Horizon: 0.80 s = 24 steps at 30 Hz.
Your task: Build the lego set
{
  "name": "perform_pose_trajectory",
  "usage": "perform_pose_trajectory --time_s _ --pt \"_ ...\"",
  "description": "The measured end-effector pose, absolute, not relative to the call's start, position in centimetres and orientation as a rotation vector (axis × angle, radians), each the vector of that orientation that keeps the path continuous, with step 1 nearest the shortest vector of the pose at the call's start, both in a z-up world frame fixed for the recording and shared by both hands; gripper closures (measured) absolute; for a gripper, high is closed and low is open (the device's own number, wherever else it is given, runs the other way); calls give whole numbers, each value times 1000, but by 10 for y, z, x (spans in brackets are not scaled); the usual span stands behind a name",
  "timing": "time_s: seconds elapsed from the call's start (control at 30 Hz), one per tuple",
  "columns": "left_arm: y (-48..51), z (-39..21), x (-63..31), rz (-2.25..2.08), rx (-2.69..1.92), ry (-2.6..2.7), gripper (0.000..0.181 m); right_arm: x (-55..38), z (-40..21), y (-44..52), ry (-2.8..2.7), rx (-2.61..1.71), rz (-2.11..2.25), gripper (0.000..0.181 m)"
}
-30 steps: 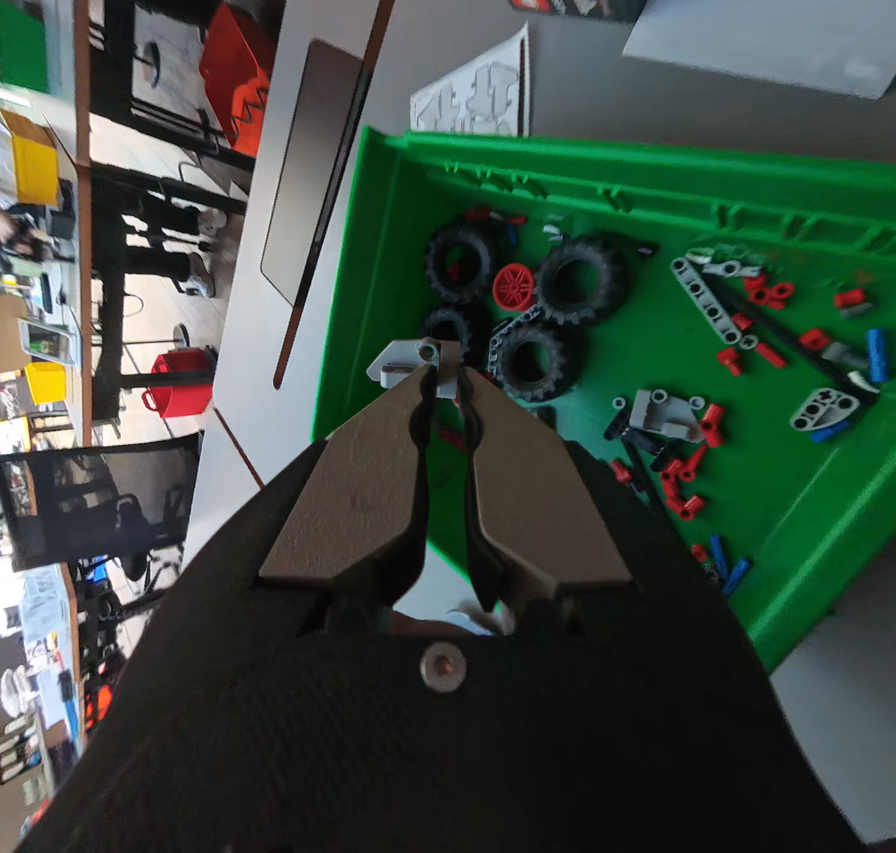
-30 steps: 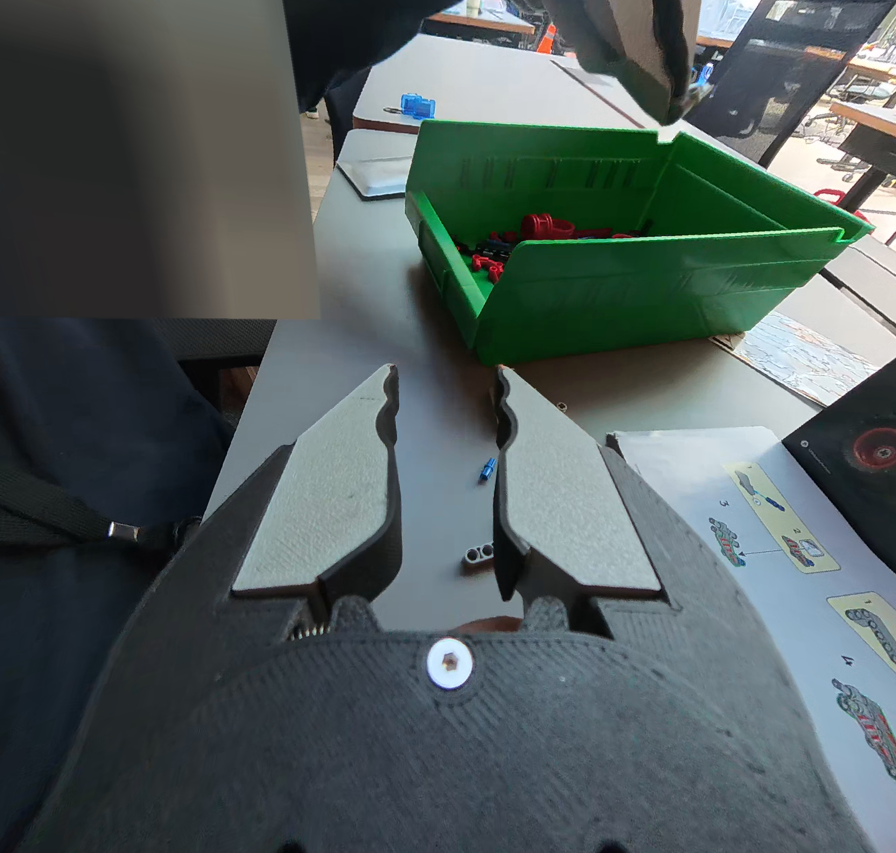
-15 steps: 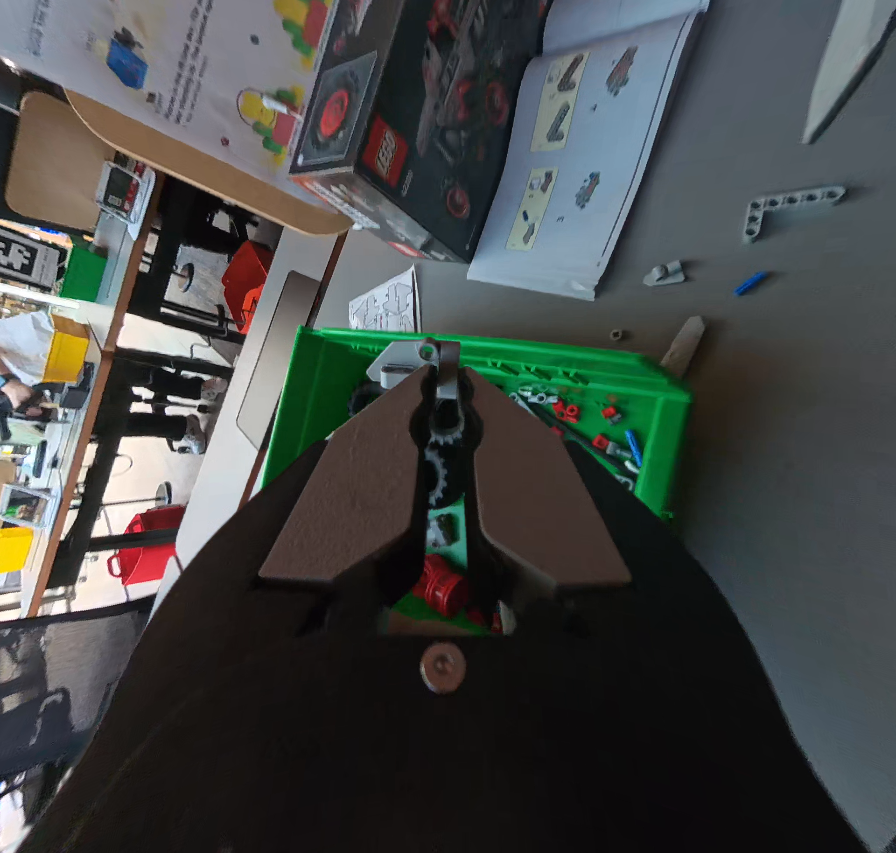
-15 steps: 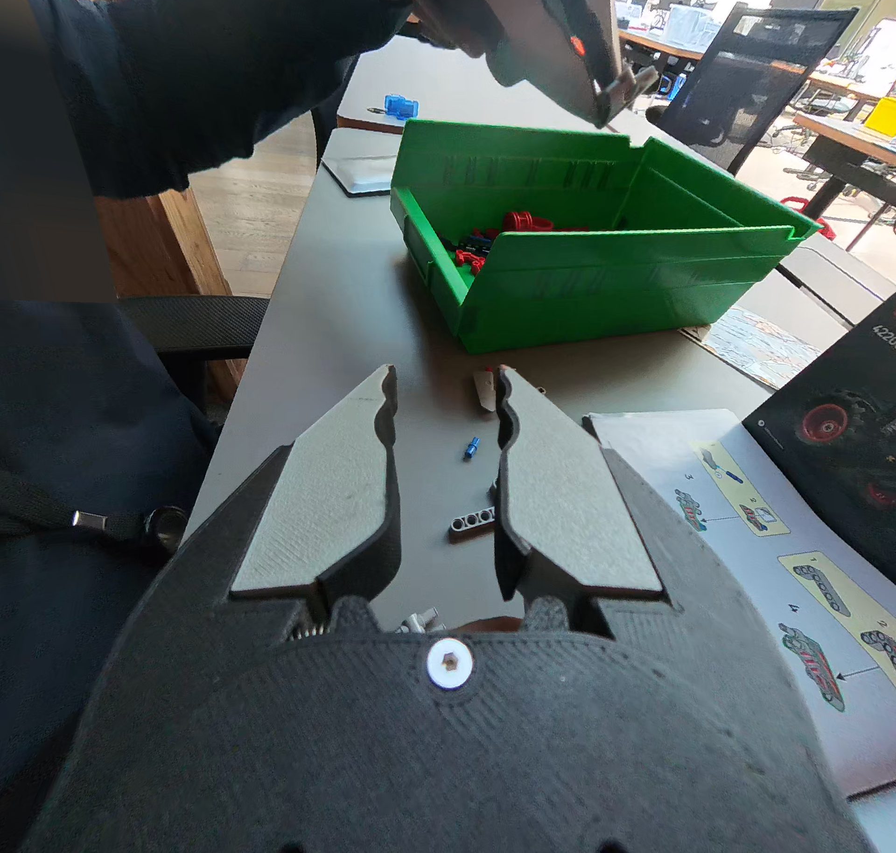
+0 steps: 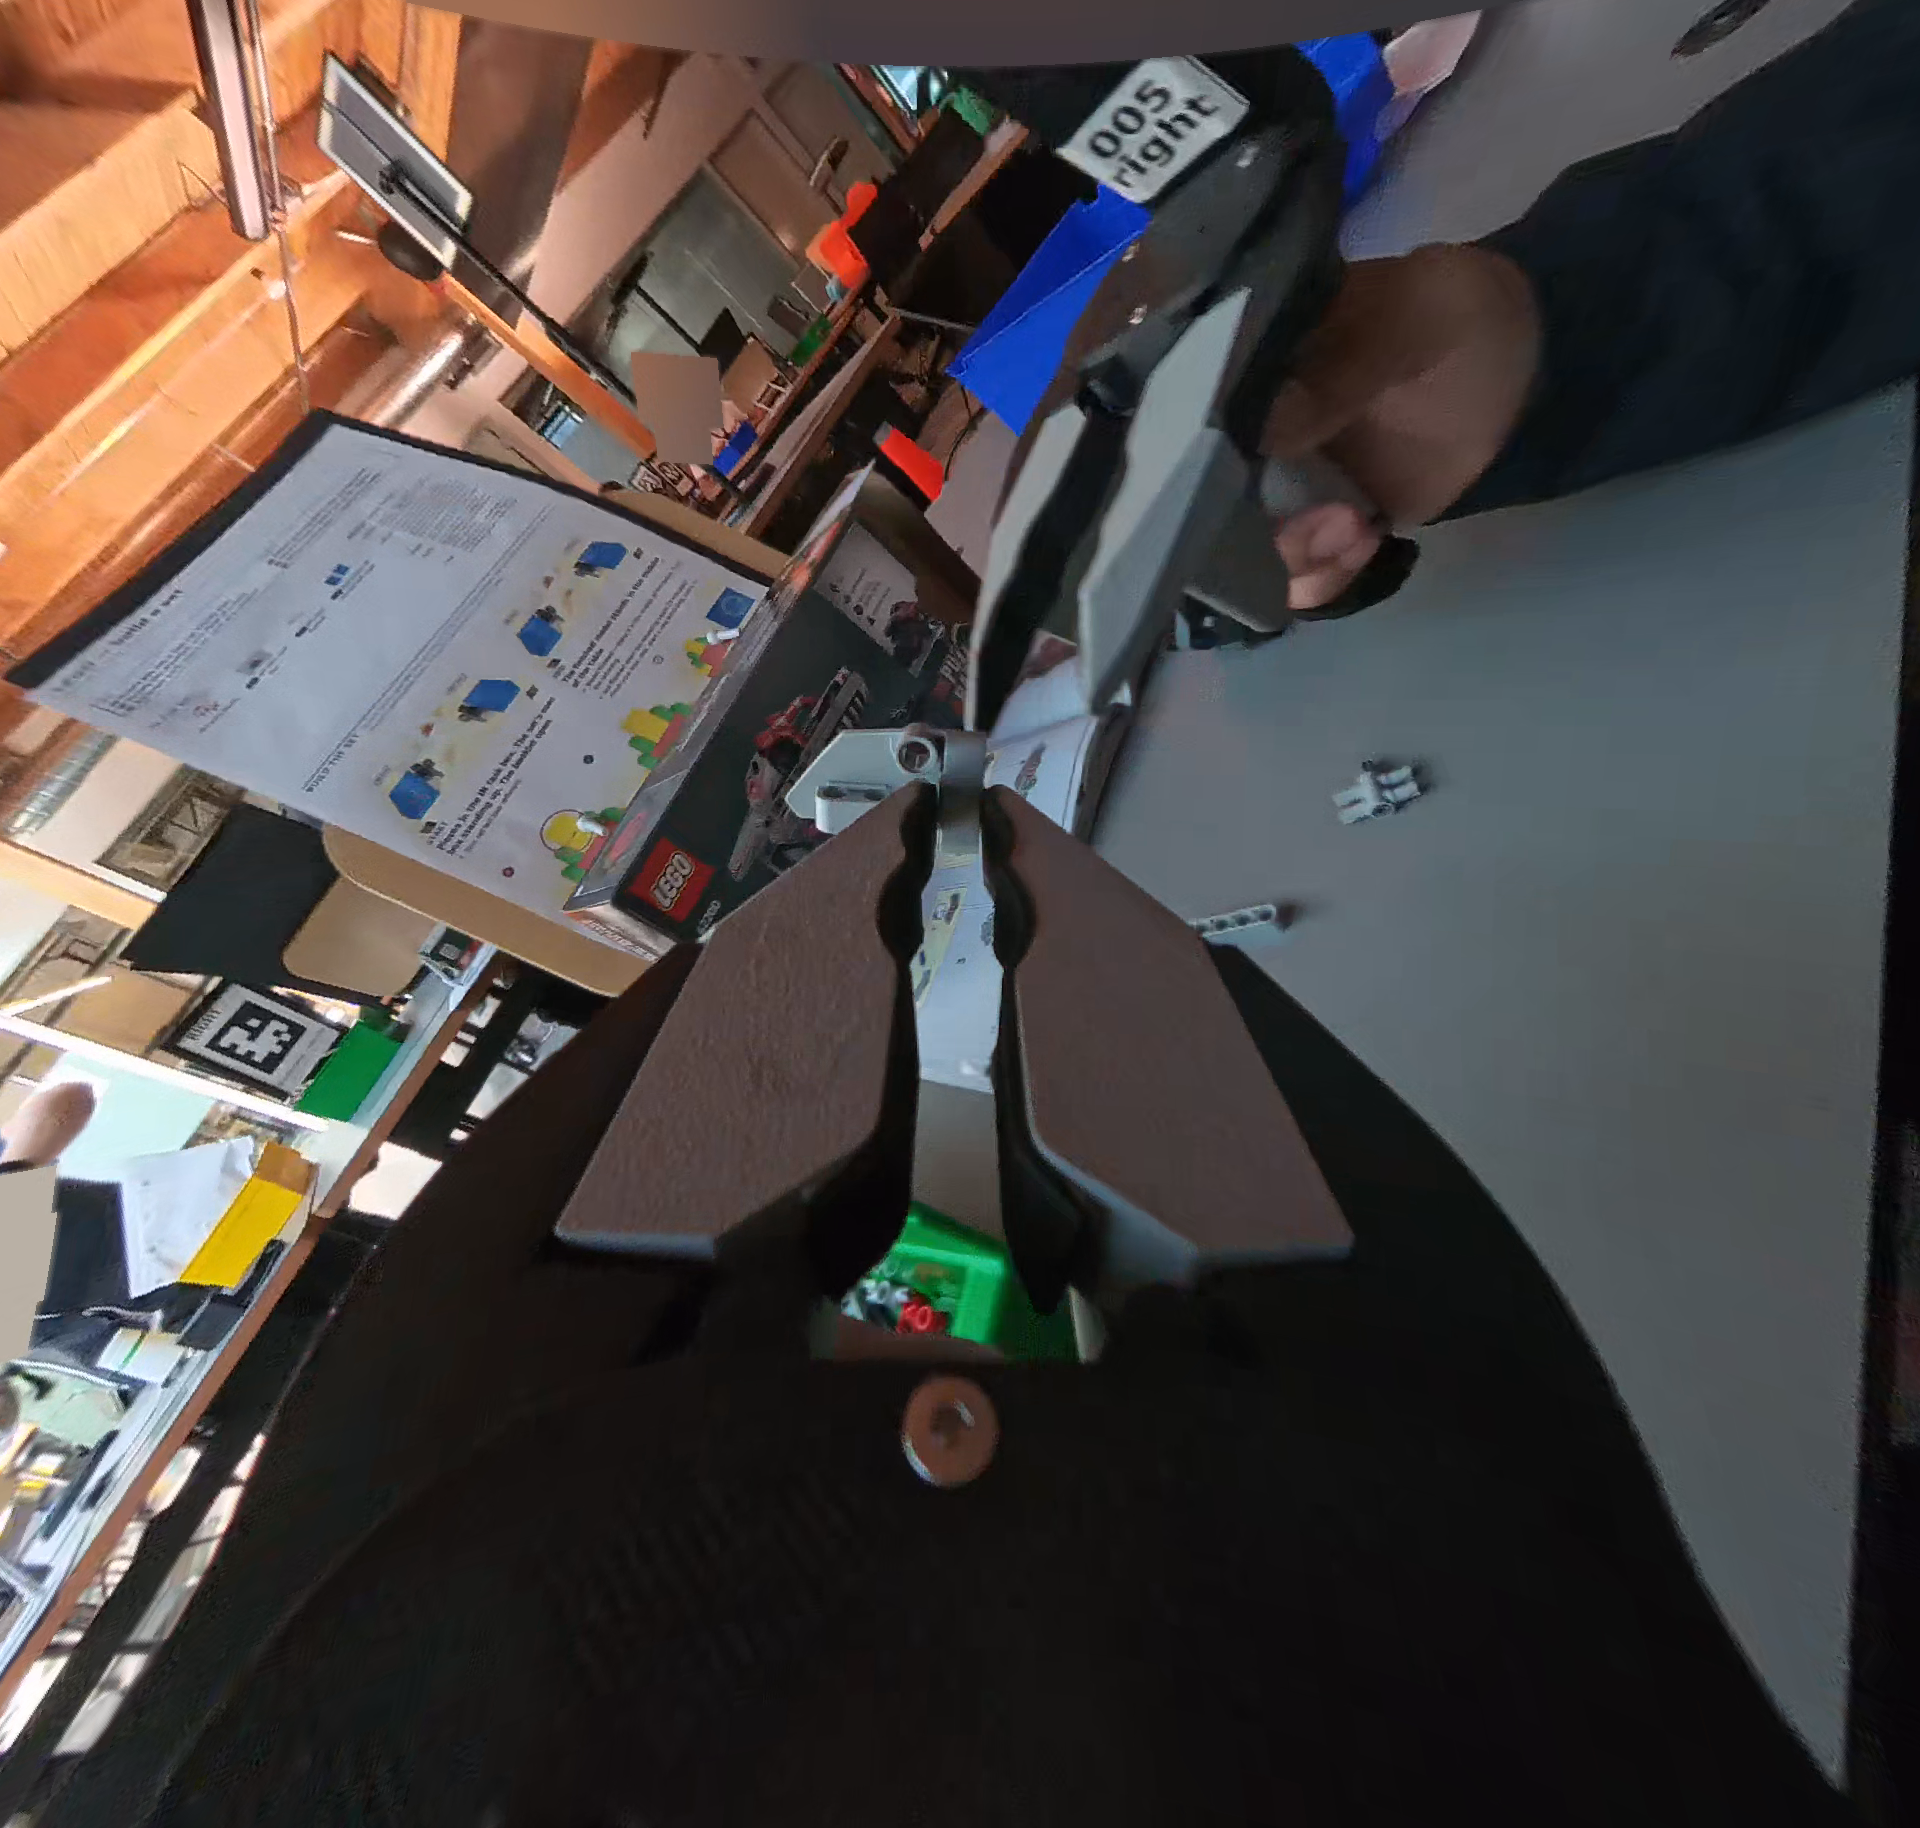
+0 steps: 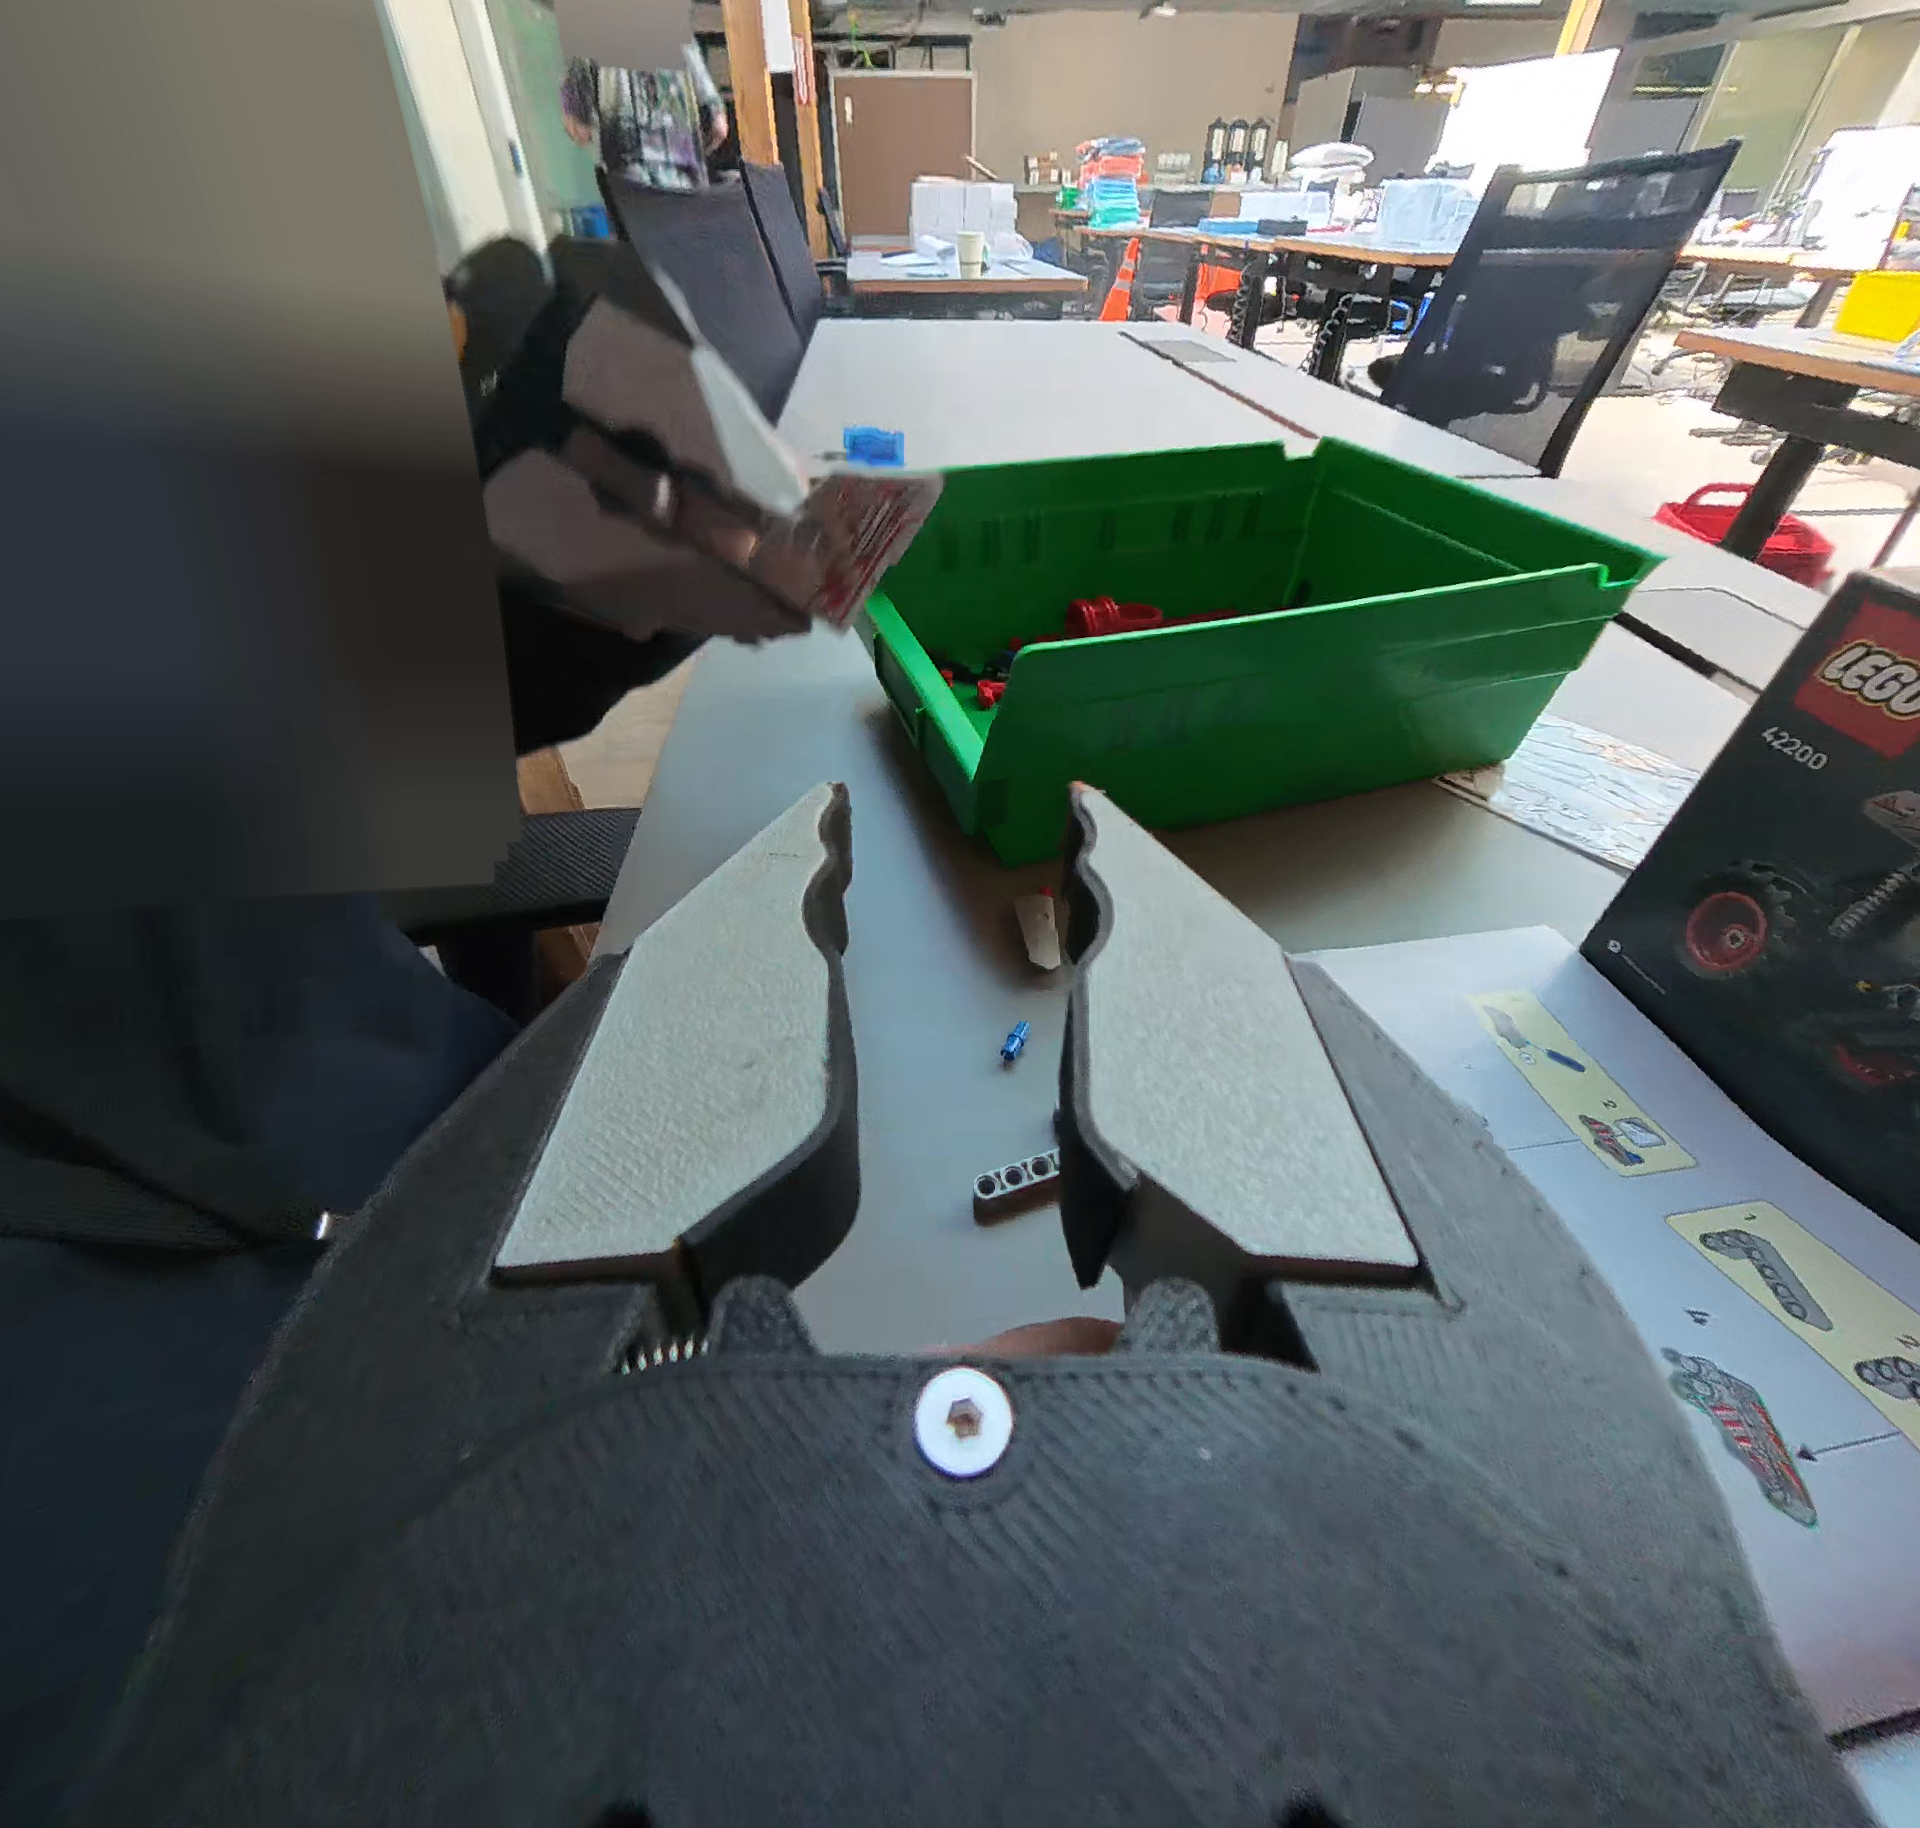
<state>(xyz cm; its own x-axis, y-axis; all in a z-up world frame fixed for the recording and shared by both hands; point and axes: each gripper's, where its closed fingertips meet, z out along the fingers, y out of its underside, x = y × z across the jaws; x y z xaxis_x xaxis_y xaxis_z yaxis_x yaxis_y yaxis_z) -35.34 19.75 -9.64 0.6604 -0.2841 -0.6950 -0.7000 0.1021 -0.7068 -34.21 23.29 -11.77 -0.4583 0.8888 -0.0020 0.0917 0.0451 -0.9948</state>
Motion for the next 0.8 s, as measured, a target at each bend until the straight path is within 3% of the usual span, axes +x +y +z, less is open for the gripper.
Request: perform_pose_trajectory --time_s 0.3,0.8 --pt "187 -135 -325 318 -1304 838 176 -332 -124 206 -1782 -985 1634 143" --pt "193 -142 -321 268 -1240 823 176 -332 -139 181 -1893 -1064 1791 155"
